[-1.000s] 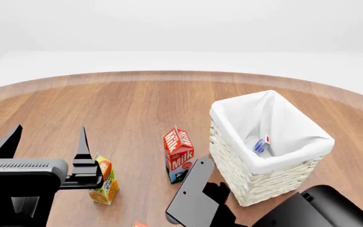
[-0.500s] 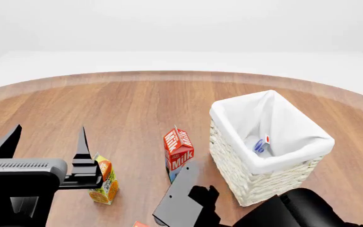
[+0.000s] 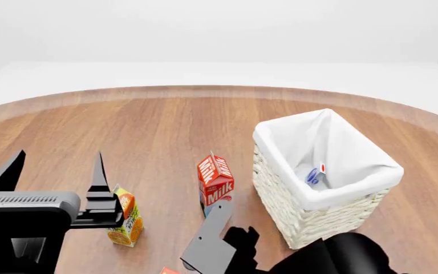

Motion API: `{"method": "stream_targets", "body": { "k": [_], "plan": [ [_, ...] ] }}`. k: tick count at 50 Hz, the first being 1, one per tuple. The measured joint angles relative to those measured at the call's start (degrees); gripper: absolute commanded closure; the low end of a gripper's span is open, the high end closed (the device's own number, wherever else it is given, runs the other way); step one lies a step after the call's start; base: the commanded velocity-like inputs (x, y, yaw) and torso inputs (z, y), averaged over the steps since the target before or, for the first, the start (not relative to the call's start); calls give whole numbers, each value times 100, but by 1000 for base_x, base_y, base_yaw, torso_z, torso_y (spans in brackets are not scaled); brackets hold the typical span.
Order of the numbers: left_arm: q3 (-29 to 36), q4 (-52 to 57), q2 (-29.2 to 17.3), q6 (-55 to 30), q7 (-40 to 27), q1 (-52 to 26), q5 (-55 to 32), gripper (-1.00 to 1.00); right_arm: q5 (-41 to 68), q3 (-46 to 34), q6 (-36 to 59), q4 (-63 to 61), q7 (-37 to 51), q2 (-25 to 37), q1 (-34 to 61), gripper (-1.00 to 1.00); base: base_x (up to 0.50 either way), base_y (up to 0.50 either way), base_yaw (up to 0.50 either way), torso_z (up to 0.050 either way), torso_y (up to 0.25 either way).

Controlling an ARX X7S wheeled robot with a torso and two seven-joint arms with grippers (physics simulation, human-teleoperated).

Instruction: Pick up the cream cheese box and the butter, and put them in the basket.

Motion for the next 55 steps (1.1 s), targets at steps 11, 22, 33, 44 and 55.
{"method": "stream_targets", "body": {
  "k": [11,22,33,44,55],
  "plan": [
    [10,-5,-10,23,-4,-2,-8,-100,-262,-173,-20,145,-223,6,-22,-100,0,0,0,0,0],
    [11,-10,-29,45,-10,-1,-21,-100,-413,-333,-8,299,-350,-17,-1,-100,0,0,0,0,0],
    [19,-7,-42,64,-25,5,-17,-100,-574,-485,-52,414,-482,-51,-9,-100,0,0,0,0,0],
    [29,12,-62,68,-50,2,-29,-100,-796,-640,-162,546,-666,-87,-39,-100,0,0,0,0,0],
    [54,3,-66,76,-51,-18,-31,-100,-1057,-807,-292,765,-860,-165,-56,-100,0,0,0,0,0]
  ]
}}
